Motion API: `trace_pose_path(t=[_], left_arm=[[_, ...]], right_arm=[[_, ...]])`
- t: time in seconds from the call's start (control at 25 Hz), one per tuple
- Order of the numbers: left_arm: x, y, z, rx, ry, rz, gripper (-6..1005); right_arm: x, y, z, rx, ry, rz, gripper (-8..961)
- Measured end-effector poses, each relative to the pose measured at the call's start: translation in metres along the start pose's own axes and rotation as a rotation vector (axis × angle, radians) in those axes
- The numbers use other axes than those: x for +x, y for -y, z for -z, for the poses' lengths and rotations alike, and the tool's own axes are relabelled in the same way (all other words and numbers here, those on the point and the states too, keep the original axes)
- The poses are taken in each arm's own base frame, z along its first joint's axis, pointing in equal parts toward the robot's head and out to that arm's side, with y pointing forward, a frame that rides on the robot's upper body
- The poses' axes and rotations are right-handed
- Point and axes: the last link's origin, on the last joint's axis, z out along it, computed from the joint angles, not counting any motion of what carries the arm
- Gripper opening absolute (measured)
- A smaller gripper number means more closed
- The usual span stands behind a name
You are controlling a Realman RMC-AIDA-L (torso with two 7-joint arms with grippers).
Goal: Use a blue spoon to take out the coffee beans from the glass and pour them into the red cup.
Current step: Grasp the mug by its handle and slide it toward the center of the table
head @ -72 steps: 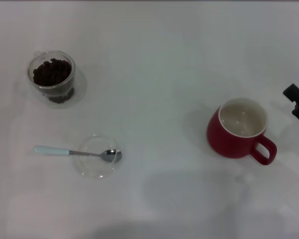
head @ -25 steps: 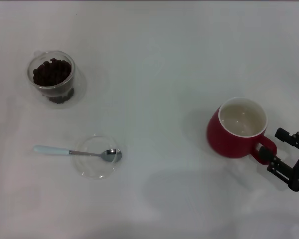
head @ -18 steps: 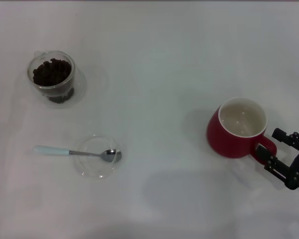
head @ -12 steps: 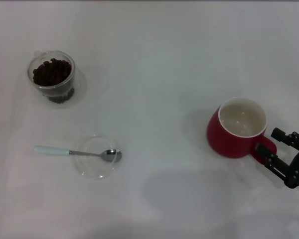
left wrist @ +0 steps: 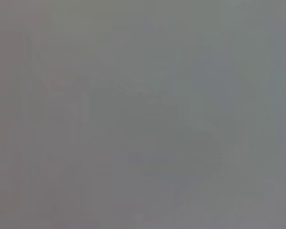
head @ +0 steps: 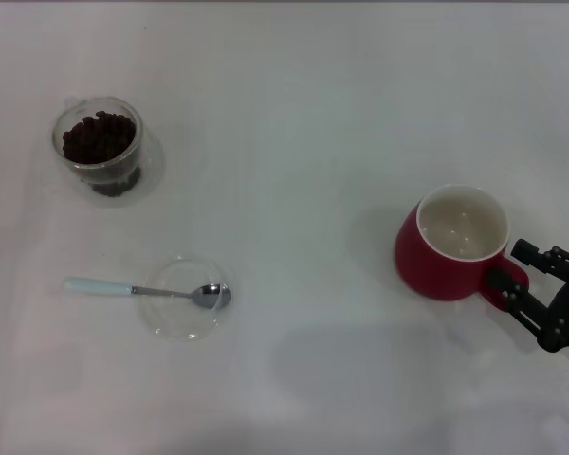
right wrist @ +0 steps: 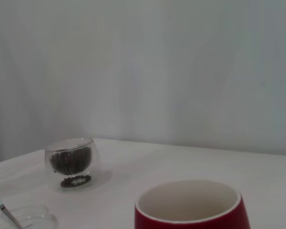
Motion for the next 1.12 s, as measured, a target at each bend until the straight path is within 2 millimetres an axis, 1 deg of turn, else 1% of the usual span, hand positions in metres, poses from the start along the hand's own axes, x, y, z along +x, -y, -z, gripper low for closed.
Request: trace_pose_path(t=[0.24, 0.64, 0.76, 0.96, 1.12], left_arm=[[0.001, 0.001, -0.002, -0.001, -0.004, -0.009, 877], [0.001, 0.002, -0.002, 0.000, -0.002, -0.010, 877], [0.001, 0.002, -0.002, 0.003, -0.003, -0.010, 877], [0.001, 0.002, -0.002, 0.004, -0.004, -0.010, 876], [0.001, 0.002, -0.002, 0.006, -0.004, -0.010, 876]], right_arm=[[0.000, 0.000, -0.001, 0.002, 0.004, 0.010, 422], [-0.002, -0.001, -0.005, -0.009, 0.015, 0.034, 322], [-0.003, -0.003, -0.009, -0.032, 0.018, 0.036, 293], [-0.006, -0.009, -0.019, -0.085, 0.029, 0.038, 275], [-0.003, -0.012, -0.028, -0.108, 0.009, 0.041, 270]])
